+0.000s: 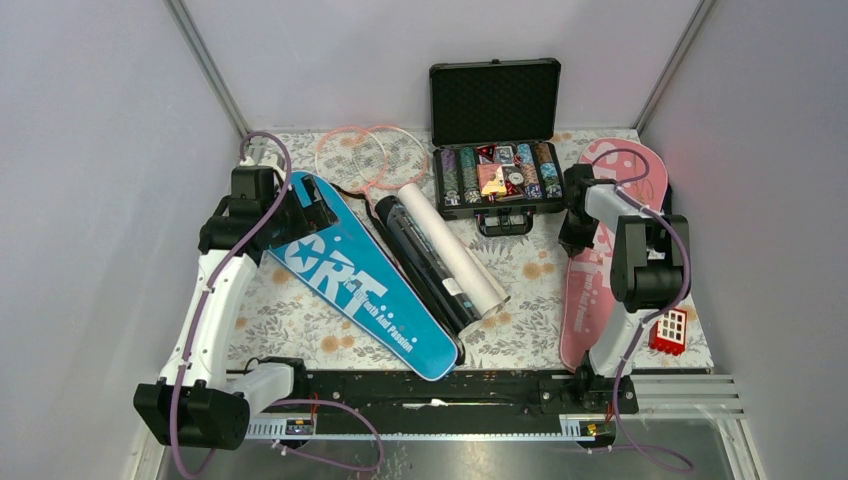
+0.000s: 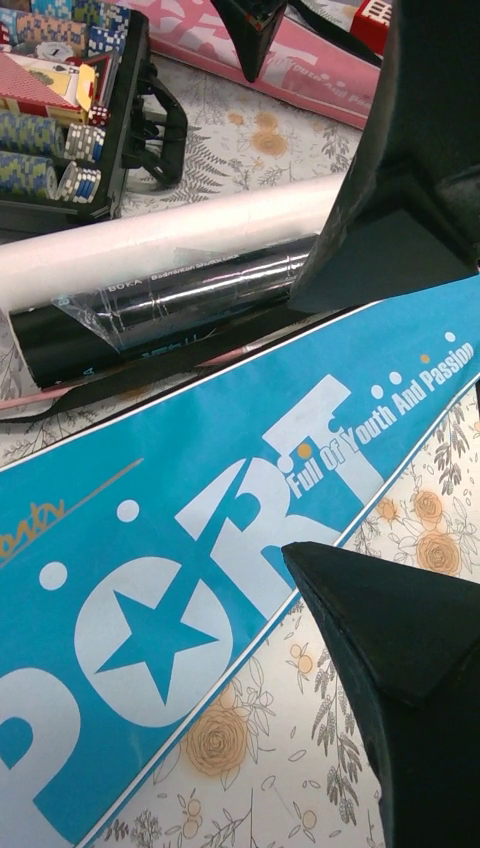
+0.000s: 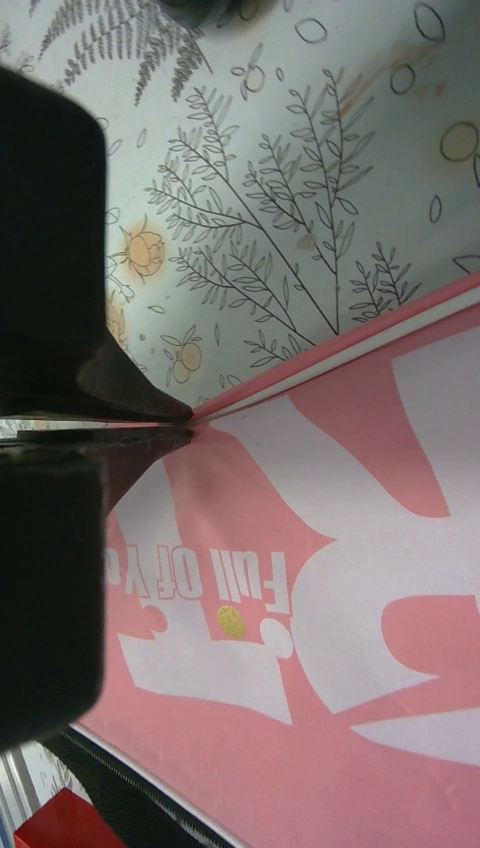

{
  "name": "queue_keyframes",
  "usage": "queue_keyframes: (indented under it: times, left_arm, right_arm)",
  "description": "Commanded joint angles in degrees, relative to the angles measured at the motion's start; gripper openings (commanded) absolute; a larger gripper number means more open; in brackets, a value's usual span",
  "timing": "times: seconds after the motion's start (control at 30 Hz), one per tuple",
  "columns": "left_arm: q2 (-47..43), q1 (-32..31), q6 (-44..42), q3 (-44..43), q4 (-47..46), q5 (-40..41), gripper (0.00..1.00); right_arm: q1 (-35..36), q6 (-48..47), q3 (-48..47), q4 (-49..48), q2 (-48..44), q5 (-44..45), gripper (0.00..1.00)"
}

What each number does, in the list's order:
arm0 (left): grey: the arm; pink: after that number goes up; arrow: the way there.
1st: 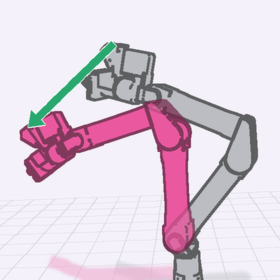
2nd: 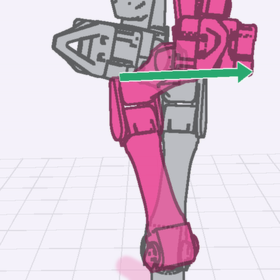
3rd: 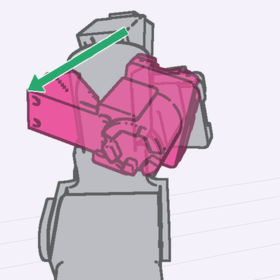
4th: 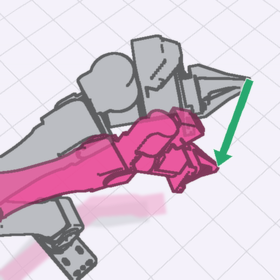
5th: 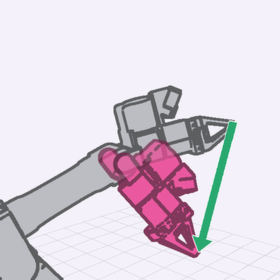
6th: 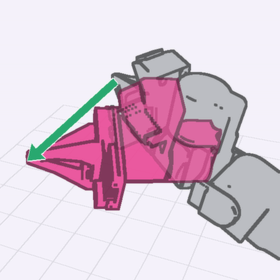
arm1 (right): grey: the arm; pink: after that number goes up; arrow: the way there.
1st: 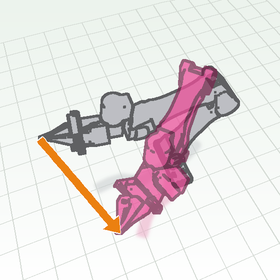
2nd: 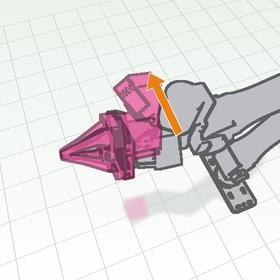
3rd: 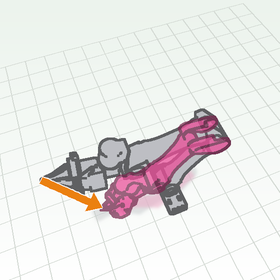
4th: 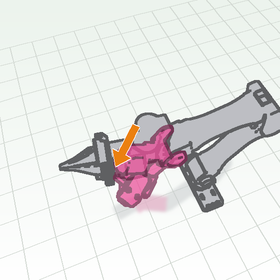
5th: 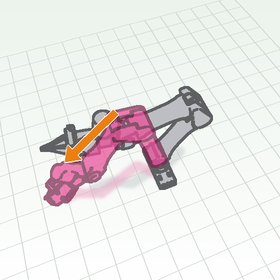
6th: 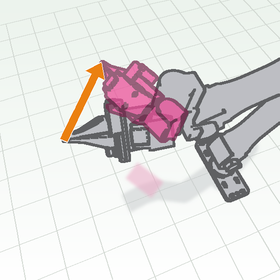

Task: Pack up the badminton gear
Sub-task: Pick up the racket bag from the center of the board.

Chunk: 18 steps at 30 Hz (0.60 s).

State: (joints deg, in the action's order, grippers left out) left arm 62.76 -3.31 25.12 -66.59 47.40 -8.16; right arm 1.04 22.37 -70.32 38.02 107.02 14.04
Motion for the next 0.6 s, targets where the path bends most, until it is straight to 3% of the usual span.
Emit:
queue_keyframes:
  times: [0.0, 0.27, 0.37, 0.57]
  left_arm:
    - [0.1, 0.3, -1.0, 0.1, -0.9, -3.3, 0.90]
    - [1.0, -1.5, -0.7, -0.3, -1.0, -6.2, 0.84]
    - [1.3, -3.7, -0.1, -0.4, -1.4, -6.7, 0.83]
    - [2.5, -6.7, 1.6, -0.2, -3.1, -8.2, 0.84]
  right_arm:
    - [-0.3, -2.0, -1.4, 2.8, -7.7, 2.5, 0.00]
    - [0.5, -2.0, -5.7, 10.9, -22.0, 1.1, 0.00]
    - [1.2, -1.6, -5.9, 11.8, -26.5, -3.0, 0.00]
    - [14.6, -0.4, -6.2, 10.9, -31.9, -4.4, 0.00]
